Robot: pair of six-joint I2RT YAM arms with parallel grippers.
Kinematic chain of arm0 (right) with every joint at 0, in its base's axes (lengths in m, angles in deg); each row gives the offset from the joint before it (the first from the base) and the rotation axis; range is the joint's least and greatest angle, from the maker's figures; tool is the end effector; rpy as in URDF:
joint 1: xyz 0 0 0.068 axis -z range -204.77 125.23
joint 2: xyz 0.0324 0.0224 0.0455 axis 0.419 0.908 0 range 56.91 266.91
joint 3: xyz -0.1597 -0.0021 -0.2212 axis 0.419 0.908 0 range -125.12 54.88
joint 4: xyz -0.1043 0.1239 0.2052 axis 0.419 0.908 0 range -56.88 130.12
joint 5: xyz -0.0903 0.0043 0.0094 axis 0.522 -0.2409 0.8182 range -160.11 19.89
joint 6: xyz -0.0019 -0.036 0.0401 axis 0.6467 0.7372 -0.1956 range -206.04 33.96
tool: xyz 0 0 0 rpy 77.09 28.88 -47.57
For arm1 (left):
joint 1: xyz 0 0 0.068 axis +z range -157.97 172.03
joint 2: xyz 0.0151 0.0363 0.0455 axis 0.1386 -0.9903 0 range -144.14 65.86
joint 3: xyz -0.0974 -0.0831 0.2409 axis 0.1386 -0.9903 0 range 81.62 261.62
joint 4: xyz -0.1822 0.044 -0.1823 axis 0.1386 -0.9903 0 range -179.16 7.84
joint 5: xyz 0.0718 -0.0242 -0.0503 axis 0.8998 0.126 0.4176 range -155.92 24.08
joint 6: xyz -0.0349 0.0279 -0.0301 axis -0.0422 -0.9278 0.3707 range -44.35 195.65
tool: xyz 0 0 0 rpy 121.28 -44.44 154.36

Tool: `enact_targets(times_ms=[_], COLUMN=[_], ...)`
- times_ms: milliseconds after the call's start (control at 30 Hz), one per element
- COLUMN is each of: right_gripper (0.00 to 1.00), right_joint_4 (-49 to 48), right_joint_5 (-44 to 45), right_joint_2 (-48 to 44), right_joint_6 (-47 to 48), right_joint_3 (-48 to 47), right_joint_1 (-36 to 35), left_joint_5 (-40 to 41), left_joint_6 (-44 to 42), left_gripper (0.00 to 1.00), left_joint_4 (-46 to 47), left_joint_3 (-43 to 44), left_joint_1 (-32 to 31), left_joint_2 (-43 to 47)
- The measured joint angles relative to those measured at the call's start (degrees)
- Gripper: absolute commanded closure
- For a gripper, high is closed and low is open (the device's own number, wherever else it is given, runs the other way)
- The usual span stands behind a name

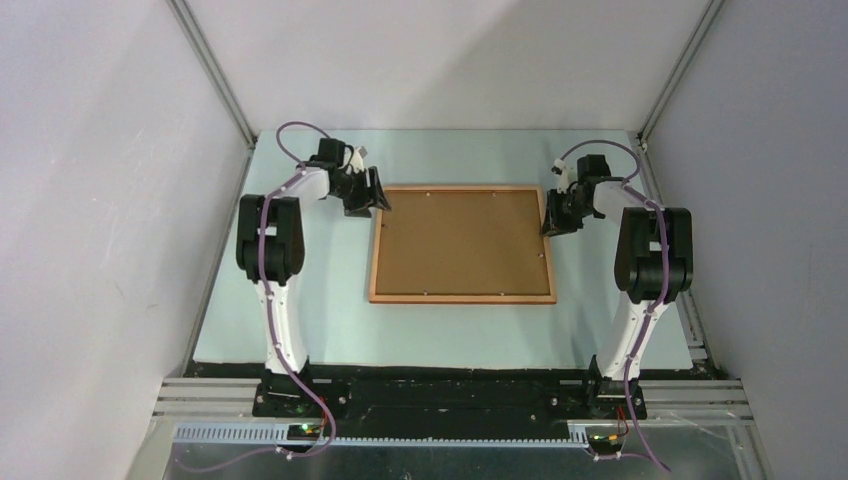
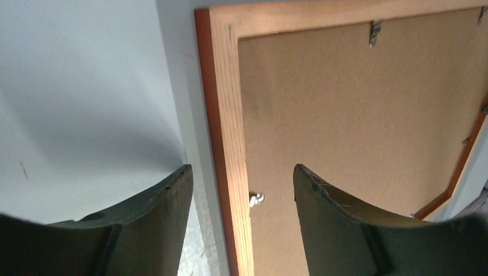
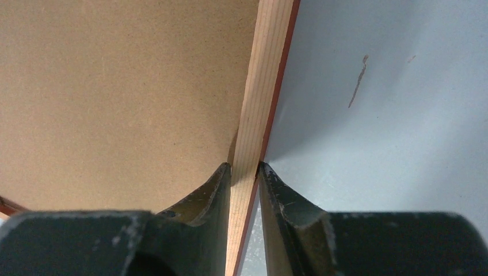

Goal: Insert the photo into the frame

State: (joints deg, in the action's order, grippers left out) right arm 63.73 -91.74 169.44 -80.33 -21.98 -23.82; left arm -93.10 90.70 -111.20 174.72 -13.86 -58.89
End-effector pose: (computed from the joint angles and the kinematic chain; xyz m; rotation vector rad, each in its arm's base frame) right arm 0.3984 0.0065 0.1652 -0.2181 2.6630 0.4766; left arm 0.4582 -0.0637 0.1609 -0.0443 2.6327 -0.7498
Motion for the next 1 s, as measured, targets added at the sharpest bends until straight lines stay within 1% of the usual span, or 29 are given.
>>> enact_targets(times_ms=[133, 400, 667, 900, 1000], right_gripper=[0.69, 0.68, 0.69, 0.69, 0.69], right_joint_4=[0.0, 0.0, 0.1, 0.2, 0.2], right_joint_5=[-0.2, -0.3, -0.9, -1.1, -1.3], right_joint_2=[0.0, 0.0, 0.0, 0.0, 0.0], right_joint_6=[0.3, 0.3, 0.3, 0.3, 0.3], right_joint_3=[0.0, -0.6, -0.6, -0.6, -0.6], right_joint_1=[0.0, 0.3, 0.3, 0.3, 0.3], left_joint_5=[0.0, 1.1, 2.9, 5.2, 6.6], left_joint_6=[-0.5, -2.0, -2.0, -2.0, -2.0], left_gripper=[0.31, 0.43, 0.50, 0.53, 0.57], left_joint_4=[-0.3, -0.7, -0.7, -0.7, -0.8], left_joint_3=[-2.3, -5.5, -5.7, -5.7, -5.7], left_joint_1=[-0.2, -0.2, -1.2, -2.5, -2.8], left_joint_2=[1.8, 3.5, 3.5, 3.6, 3.7])
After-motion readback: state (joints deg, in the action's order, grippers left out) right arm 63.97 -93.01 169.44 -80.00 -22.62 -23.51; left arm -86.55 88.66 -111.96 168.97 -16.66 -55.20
